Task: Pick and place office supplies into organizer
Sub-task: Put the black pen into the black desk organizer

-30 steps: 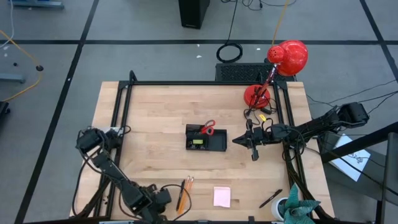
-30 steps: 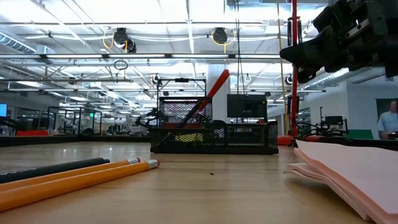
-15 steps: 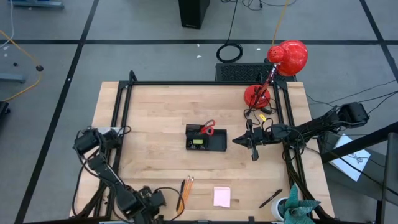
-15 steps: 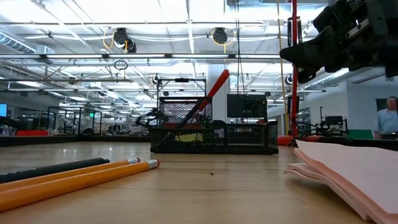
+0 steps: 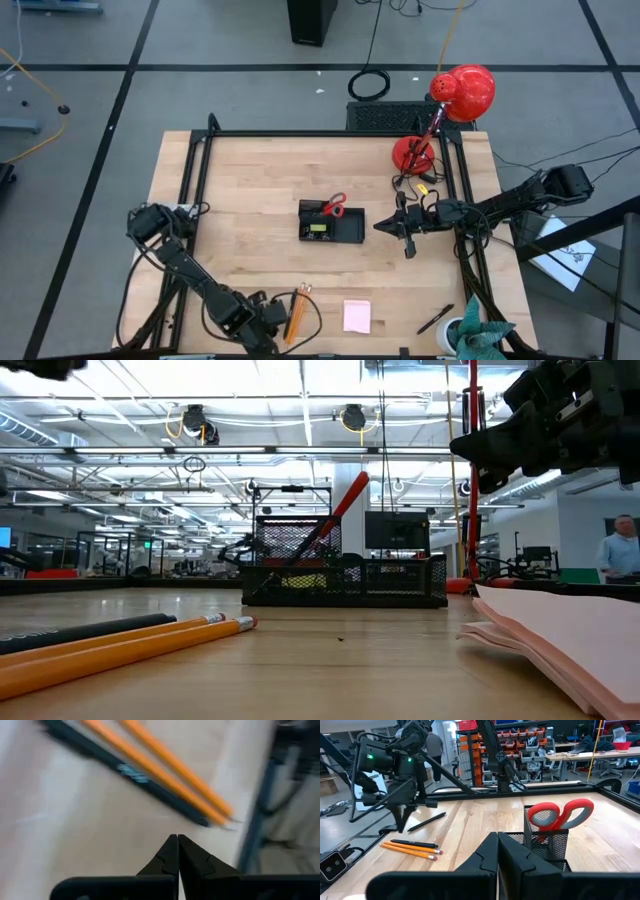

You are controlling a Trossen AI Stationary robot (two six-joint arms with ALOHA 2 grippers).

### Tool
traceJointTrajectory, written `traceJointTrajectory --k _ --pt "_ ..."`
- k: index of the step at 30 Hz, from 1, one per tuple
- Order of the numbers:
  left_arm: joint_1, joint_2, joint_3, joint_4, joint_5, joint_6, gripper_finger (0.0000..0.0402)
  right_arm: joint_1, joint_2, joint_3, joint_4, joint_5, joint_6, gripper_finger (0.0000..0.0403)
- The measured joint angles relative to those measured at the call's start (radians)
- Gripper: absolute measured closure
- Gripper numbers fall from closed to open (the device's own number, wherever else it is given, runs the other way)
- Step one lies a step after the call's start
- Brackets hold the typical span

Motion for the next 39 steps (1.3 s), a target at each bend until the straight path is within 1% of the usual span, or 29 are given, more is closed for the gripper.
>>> traceJointTrajectory --k 2,6,16,28,32,36,39 --pt "0.002 0.0 0.0 -0.061 -0.021 -0.031 0.0394 0.0 0.0 0.0 0.0 0.0 0.0 0.0399" --pt "-0.01 0.014 0.0 -0.149 -0.02 -0.123 0.0395 0.0 0.0 0.0 0.0 0.0 0.0 0.0399" --pt "-0.085 0.038 0.003 -0.135 -0.041 -0.274 0.0398 0.0 0.0 0.0 -0.001 0.0 0.0 0.0399" --pt "-0.141 0.04 0.003 -0.147 0.07 -0.328 0.0397 0.0 0.0 0.0 -0.001 0.0 0.003 0.0399" --pt "-0.155 0.041 0.003 -0.154 0.087 -0.355 0.0392 0.0 0.0 0.0 -0.001 0.0 0.003 0.0399" --pt "-0.165 0.042 0.003 -0.167 0.108 -0.372 0.0398 0.0 0.0 0.0 -0.001 0.0 0.003 0.0399" --pt "-0.168 0.042 0.003 -0.174 0.117 -0.372 0.0393 0.0 0.0 0.0 -0.001 0.0 0.003 0.0399"
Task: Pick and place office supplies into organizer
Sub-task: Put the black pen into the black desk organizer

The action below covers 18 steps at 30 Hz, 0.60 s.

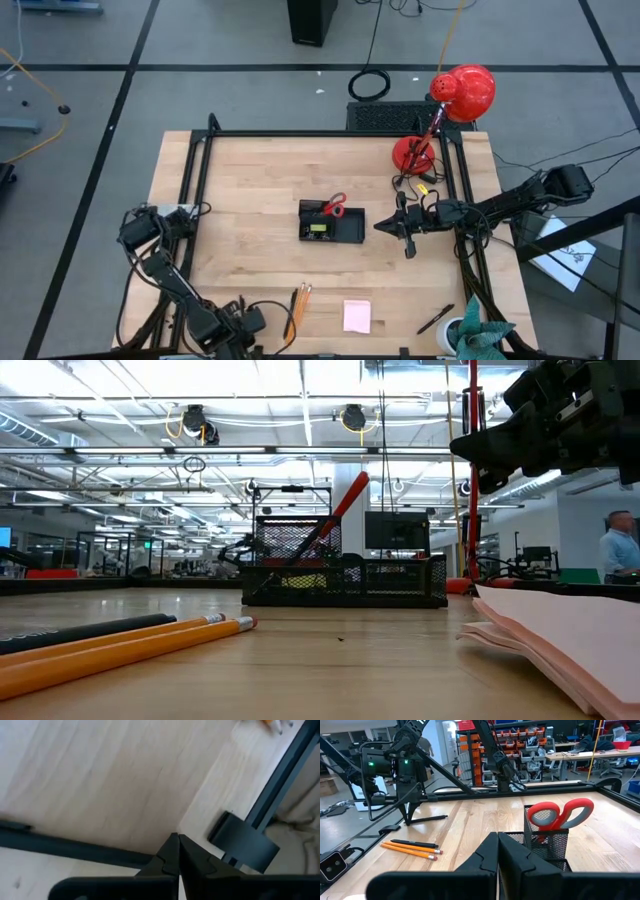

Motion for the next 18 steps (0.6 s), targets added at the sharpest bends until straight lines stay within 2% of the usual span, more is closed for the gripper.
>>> traceJointTrajectory --k 18 --pt "-0.037 0.0 -0.001 -0.049 0.074 -0.082 0.0398 0.0 0.0 0.0 0.0 0.0 0.0 0.0399"
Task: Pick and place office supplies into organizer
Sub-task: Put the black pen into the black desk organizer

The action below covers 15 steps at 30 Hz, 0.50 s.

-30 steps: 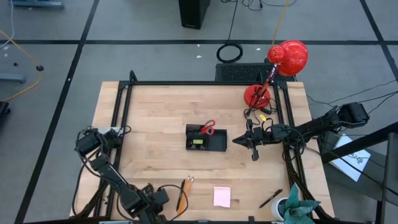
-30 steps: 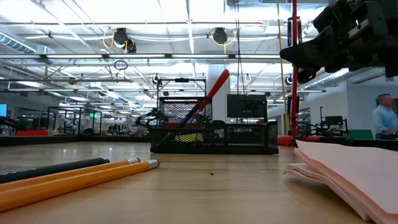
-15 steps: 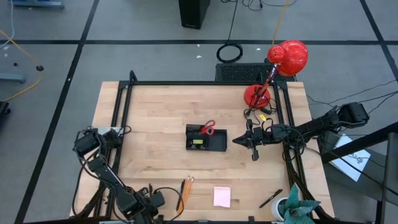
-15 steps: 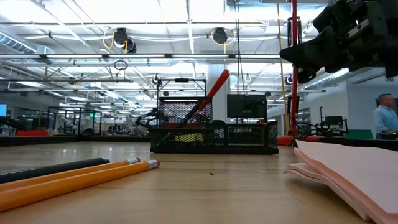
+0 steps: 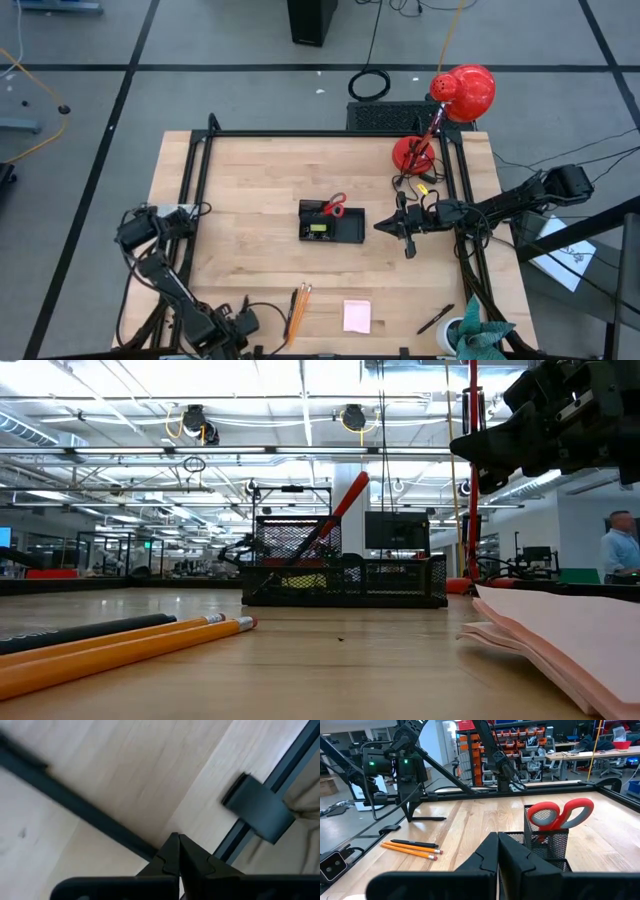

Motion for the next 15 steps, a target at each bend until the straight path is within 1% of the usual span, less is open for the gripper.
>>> traceJointTrajectory --k 5,10,15 --pt "-0.026 -0.001 0.001 -0.044 -0.01 -0.034 0.0389 0.0 0.0 0.0 0.0 0.0 0.008 0.0399" --pt "-0.043 -0.001 0.001 -0.068 -0.02 -0.063 0.0398 0.0 0.0 0.0 0.0 0.0 0.008 0.0399" --pt "-0.044 -0.001 0.001 -0.082 -0.032 -0.079 0.039 0.0 0.0 0.0 0.0 0.0 0.008 0.0399"
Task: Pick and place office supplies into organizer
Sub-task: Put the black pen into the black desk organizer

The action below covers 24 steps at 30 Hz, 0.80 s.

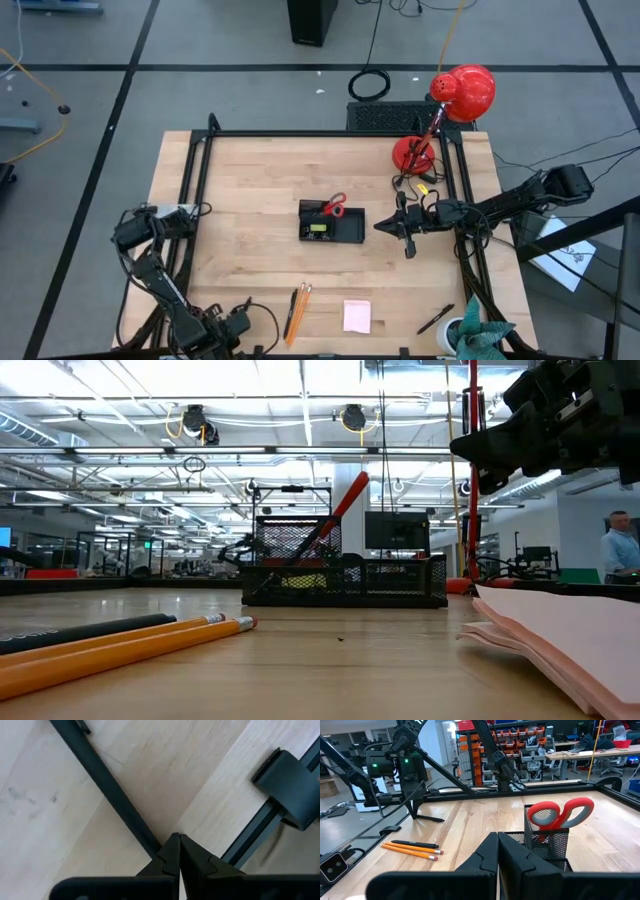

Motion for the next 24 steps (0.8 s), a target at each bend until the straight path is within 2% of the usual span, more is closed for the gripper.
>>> traceJointTrajectory --k 8,21,24 --pt "0.006 0.0 0.0 0.0 -0.057 0.062 0.0396 0.0 0.0 0.0 0.0 0.0 0.0 0.0399" --pt "0.073 -0.001 0.0 0.007 0.009 0.182 0.0387 0.0 0.0 0.0 0.0 0.0 0.0 0.0399" --pt "0.078 -0.011 -0.001 0.0 0.01 0.209 0.0396 0.0 0.0 0.0 0.0 0.0 0.0 0.0399"
